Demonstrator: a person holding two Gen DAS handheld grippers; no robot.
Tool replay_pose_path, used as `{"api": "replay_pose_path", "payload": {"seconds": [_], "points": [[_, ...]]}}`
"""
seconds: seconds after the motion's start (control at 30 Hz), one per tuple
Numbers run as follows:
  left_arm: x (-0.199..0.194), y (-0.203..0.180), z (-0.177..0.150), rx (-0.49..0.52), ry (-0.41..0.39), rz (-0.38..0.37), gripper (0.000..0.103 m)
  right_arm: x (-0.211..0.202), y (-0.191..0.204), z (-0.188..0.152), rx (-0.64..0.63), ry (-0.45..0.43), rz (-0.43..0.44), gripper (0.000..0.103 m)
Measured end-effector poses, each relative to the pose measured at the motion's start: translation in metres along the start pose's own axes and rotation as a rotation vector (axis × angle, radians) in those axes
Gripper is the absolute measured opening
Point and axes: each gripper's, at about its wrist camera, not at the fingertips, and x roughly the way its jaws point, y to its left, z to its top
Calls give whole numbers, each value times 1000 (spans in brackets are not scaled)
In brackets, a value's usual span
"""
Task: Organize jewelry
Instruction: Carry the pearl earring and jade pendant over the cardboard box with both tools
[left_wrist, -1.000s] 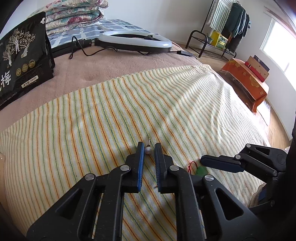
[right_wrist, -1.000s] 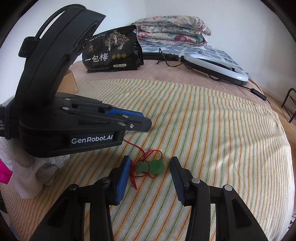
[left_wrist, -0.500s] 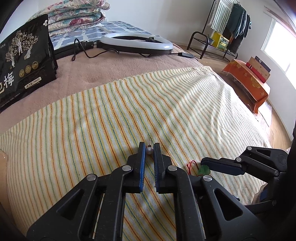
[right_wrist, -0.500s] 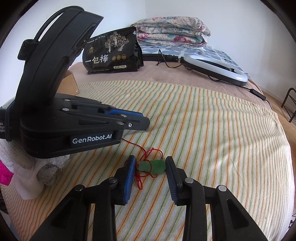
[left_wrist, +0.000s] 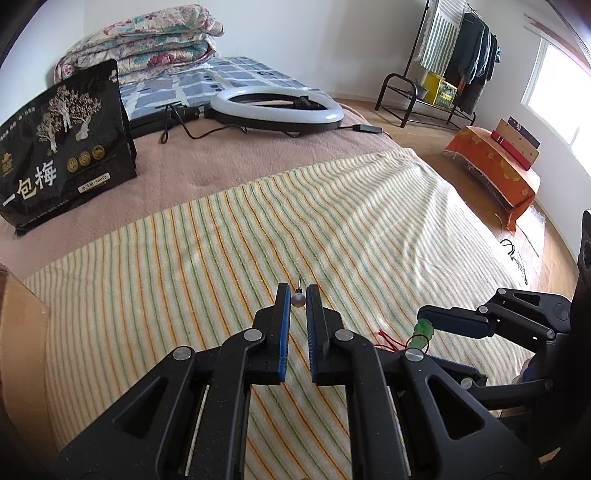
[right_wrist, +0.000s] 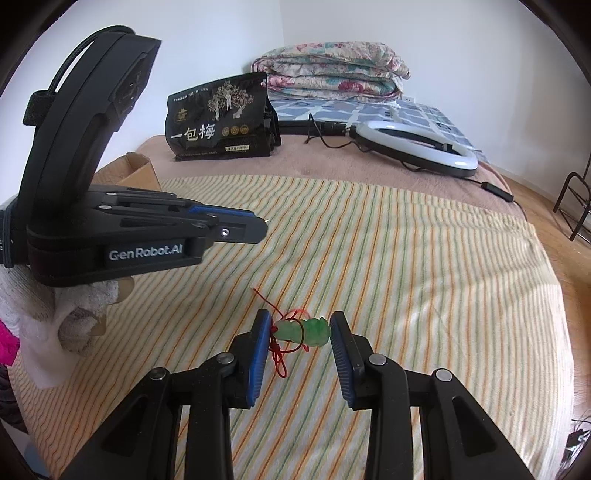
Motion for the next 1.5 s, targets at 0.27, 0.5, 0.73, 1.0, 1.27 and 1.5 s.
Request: {"api": "replay_pose_path", "payload": {"seconds": [0.27, 0.5, 0.73, 1.0, 1.27, 1.5], "points": [[-39, -2, 4, 0, -45, 10, 6, -32, 4, 10, -9, -35, -21, 33], [-80, -5, 4, 5, -95, 21, 6, -62, 14, 20, -29, -71, -41, 33], [-130, -3, 2, 1, -157, 33, 6, -95, 26, 36, -45, -109, -54, 33], [-184, 6, -5, -13, -220, 61, 6, -118, 54, 55, -84, -147, -50, 33], [-228, 22, -17, -18, -266, 127, 6, -128, 92, 74, -136, -177, -24, 33], [-260, 53, -29, -68, -310, 193, 6, -128, 126, 94, -181, -197, 5, 33]]}}
